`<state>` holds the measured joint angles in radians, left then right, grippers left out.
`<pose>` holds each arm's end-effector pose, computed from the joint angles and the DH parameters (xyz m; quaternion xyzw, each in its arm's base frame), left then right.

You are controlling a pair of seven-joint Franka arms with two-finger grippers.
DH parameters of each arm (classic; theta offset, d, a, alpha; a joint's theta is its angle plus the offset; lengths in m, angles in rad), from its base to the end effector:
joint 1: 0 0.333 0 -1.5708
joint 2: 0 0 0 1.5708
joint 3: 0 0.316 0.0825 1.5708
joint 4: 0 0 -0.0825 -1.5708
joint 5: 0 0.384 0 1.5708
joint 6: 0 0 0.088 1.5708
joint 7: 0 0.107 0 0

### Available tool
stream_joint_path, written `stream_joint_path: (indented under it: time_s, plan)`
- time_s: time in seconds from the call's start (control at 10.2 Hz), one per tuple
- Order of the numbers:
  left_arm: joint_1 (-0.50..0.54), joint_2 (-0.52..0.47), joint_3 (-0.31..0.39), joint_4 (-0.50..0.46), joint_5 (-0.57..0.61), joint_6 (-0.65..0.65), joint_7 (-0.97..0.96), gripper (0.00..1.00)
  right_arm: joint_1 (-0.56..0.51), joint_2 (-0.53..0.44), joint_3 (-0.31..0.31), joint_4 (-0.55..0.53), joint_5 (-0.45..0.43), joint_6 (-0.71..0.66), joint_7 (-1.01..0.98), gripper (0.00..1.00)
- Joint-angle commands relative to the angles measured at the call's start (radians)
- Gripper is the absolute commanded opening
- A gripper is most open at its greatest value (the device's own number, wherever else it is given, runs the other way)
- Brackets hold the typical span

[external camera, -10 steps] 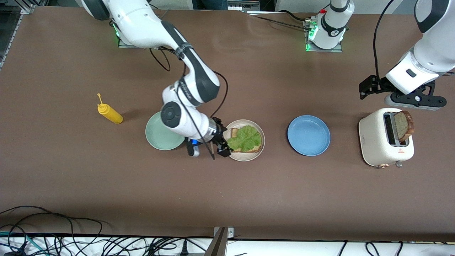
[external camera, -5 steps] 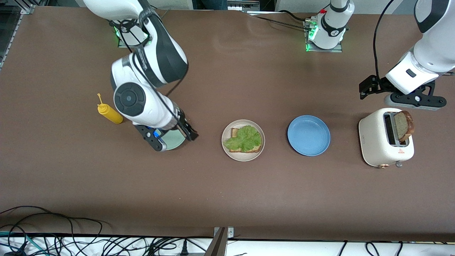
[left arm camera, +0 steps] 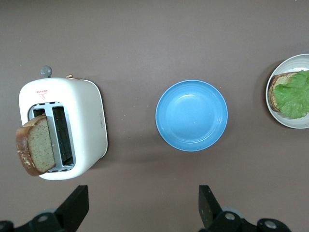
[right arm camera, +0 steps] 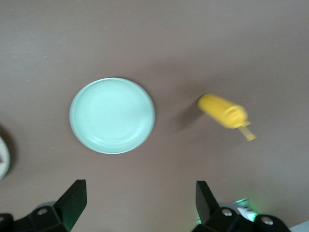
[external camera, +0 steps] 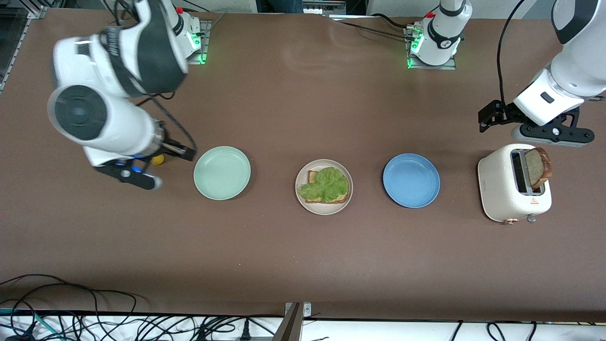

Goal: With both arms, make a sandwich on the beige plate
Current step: 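Withdraw the right gripper from the plate toward the yellow bottle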

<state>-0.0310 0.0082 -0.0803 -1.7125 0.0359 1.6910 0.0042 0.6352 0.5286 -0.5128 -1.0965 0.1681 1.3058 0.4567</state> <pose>0.5588 -0.0588 0.5630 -0.9979 0.0601 0.0139 0.0182 0.6341 0.1892 0.5252 0.9807 -0.1403 -0.1109 0.0795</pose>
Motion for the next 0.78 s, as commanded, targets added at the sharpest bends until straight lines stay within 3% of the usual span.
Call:
stream_joint_path:
  time_s: [0.0, 0.39, 0.69]
  plan:
    - [0.002, -0.011, 0.001, -0.006, -0.017, -0.004, -0.006, 1.00, 0.011, -0.042, -0.111, -0.072, 0.001, 0.007, -0.252, 1.00]
    - [0.002, -0.011, 0.001, -0.006, -0.017, -0.004, -0.006, 1.00, 0.000, -0.042, -0.209, -0.140, 0.056, 0.093, -0.536, 1.00]
    - [0.002, -0.011, 0.001, -0.006, -0.019, -0.004, -0.006, 1.00, -0.002, -0.091, -0.256, -0.287, 0.102, 0.192, -0.709, 1.00]
